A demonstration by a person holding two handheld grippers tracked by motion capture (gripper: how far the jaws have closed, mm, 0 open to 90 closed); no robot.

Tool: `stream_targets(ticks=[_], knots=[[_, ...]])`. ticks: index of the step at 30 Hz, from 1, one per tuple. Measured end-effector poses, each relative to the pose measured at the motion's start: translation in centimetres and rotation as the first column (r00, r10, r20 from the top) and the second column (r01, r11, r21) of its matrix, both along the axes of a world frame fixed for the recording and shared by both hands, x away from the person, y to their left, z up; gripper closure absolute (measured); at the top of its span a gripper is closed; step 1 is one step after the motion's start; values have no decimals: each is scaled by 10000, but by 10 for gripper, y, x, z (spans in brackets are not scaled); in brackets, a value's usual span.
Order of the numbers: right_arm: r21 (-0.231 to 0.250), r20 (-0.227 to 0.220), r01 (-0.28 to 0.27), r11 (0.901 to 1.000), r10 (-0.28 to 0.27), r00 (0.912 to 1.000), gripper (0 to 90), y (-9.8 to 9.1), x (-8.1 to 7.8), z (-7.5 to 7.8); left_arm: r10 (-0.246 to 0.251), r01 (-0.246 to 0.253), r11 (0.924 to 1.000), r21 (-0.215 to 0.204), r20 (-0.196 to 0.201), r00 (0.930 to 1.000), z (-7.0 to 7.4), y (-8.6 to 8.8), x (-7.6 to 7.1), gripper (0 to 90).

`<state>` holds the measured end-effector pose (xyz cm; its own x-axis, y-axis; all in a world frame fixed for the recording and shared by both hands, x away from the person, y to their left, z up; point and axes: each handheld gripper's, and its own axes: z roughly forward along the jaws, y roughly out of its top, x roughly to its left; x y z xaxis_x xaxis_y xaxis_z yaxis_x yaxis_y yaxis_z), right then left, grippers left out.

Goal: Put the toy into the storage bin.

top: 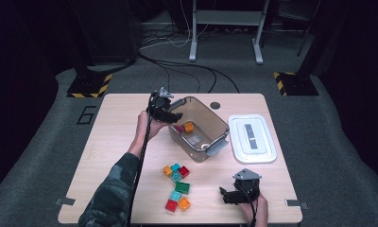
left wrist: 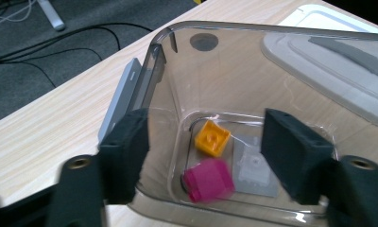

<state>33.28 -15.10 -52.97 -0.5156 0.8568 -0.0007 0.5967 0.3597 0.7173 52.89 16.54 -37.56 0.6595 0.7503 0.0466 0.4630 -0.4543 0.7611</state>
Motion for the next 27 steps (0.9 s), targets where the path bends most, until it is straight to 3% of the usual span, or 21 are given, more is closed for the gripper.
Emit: stream_targets(ticks=[4, 18, 22, 27], knots=[[-22, 2, 16, 10000, -16, 10000, 8, 0, 0, 0, -34, 37, 9999, -150, 196, 9998, 4, 6, -10, 218], [-54, 22, -21, 10000, 21, 10000, 8, 0, 0, 0, -285, 305, 9992, -255, 721, 9970, 4, 30, -54, 155], [-36, 18, -27, 10000, 27, 10000, 8, 0, 0, 0, -383, 416, 9985, -365, 858, 9956, 1, 37, -67, 141], [-36, 18, -17, 10000, 17, 10000, 8, 0, 0, 0, -374, 412, 9979, -494, 763, 9964, -13, 43, -82, 87]])
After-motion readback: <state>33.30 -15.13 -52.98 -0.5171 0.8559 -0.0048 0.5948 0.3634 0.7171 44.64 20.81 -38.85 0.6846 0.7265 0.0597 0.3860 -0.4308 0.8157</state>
